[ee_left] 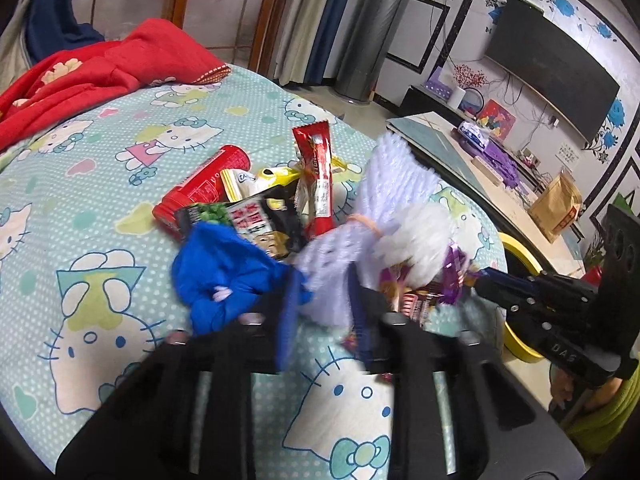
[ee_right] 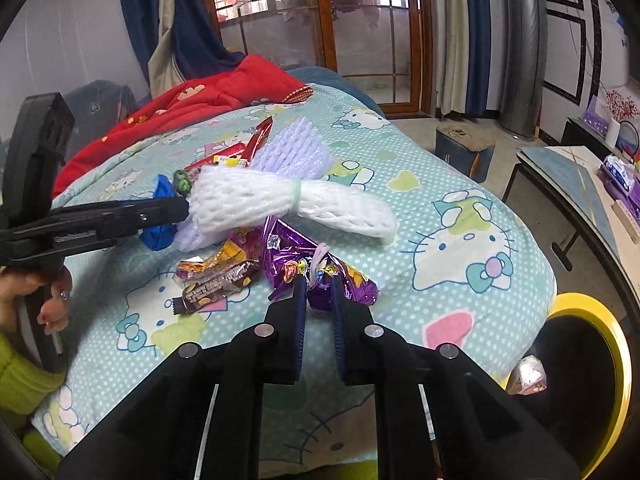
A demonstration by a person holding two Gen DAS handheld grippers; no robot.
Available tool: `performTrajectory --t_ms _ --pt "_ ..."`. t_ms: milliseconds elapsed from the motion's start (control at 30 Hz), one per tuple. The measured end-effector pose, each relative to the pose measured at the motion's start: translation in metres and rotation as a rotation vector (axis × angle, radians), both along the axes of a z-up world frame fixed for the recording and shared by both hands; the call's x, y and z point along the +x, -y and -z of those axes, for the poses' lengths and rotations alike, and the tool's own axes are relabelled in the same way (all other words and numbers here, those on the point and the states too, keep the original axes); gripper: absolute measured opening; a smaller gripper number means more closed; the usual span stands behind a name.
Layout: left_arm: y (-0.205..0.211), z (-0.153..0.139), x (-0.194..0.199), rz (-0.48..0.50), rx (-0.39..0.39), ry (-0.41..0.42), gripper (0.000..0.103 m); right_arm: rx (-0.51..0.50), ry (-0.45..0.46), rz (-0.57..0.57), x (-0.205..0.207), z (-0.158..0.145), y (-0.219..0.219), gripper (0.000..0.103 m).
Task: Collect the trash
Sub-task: 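Grasp the white foam net with the left tool while the right tool grasps the purple candy wrapper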
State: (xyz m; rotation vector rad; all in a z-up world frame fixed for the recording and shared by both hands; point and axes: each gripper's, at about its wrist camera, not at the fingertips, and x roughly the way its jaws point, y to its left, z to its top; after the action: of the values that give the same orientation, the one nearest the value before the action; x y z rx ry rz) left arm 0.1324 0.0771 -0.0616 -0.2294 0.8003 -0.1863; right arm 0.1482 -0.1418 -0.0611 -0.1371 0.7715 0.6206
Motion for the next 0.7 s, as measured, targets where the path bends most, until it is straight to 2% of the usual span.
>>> performTrajectory --t_ms 67,400,700 --pt "0.002 0.001 0.000 0.004 0.002 0.000 0.004 0.010 -0.003 0.007 -0.002 -0.002 0.004 0.011" --pt "0.009 -0.016 -0.010 0.050 0.054 0.036 0.004 0.004 0.011 0.023 -0.015 -0.011 0.018 0.010" --pt "0.006 -0.035 -0.017 0.041 0.031 0.091 0.003 0.022 0.039 0.042 -0.026 -0.024 0.028 0.009"
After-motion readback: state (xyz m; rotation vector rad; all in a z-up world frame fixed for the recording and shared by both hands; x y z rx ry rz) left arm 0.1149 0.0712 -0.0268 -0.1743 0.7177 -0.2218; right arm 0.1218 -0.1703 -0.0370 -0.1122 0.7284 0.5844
